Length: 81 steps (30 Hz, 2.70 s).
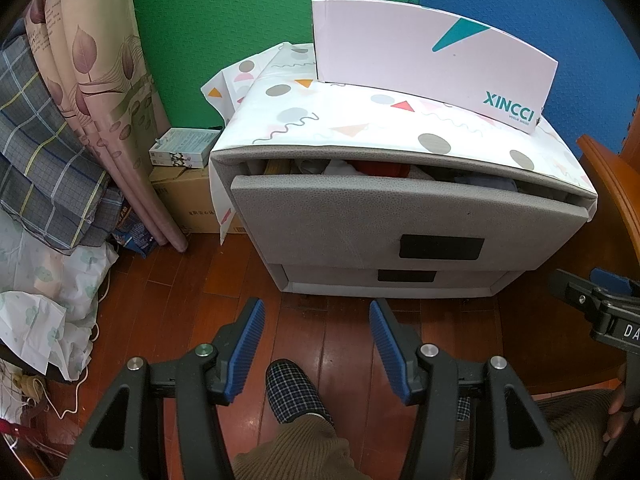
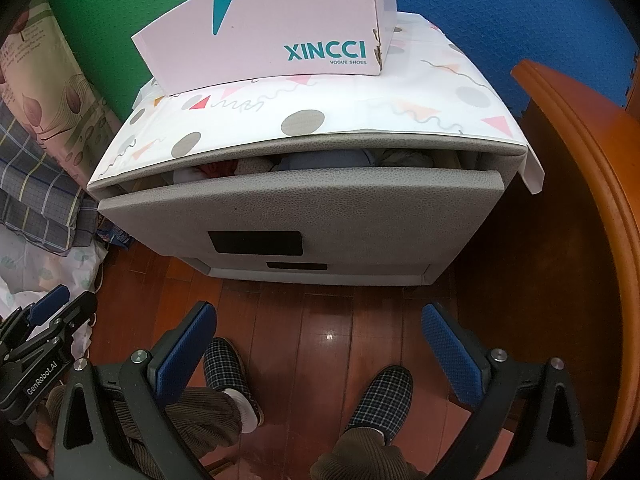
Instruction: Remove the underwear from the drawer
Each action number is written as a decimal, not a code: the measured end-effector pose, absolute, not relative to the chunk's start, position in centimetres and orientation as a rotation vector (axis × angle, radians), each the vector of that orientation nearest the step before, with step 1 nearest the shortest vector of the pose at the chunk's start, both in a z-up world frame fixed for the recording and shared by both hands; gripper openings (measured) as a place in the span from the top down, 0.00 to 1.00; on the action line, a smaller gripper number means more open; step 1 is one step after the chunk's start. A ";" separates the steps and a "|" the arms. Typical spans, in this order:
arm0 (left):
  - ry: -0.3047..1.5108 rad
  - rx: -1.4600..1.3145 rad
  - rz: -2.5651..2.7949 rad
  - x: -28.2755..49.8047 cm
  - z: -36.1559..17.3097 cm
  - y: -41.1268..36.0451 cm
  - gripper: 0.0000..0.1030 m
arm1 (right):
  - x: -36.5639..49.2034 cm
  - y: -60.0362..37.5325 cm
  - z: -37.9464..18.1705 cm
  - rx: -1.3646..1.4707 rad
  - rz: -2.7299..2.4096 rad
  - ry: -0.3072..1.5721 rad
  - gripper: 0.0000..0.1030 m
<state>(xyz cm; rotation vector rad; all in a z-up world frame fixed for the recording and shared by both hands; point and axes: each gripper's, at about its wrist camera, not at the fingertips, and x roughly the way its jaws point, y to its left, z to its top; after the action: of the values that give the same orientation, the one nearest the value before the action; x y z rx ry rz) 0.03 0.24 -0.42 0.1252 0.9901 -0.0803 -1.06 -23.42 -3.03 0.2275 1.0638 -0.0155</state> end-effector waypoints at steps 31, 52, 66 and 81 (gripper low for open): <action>1.113 -0.571 -0.176 10.8 -3.7 6.4 0.40 | -1.0 -26.0 -3.9 0.312 -0.021 1.091 0.01; 1.111 -0.693 -0.099 12.7 -8.3 7.6 0.00 | -1.0 -26.1 -3.9 0.325 -0.019 1.099 0.01; 1.187 -0.606 -0.134 11.2 -7.7 8.1 0.00 | -1.3 -26.4 -3.9 0.326 -0.028 1.082 0.01; 1.382 -0.532 -0.062 5.1 -8.4 11.1 0.77 | -2.6 -27.0 -2.3 0.395 0.029 0.973 0.01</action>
<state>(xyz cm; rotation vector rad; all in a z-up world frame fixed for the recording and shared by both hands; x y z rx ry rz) 5.10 11.08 -8.39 -0.5324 1.3816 -0.0618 -2.57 -27.04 -2.30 0.3955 0.9732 0.0289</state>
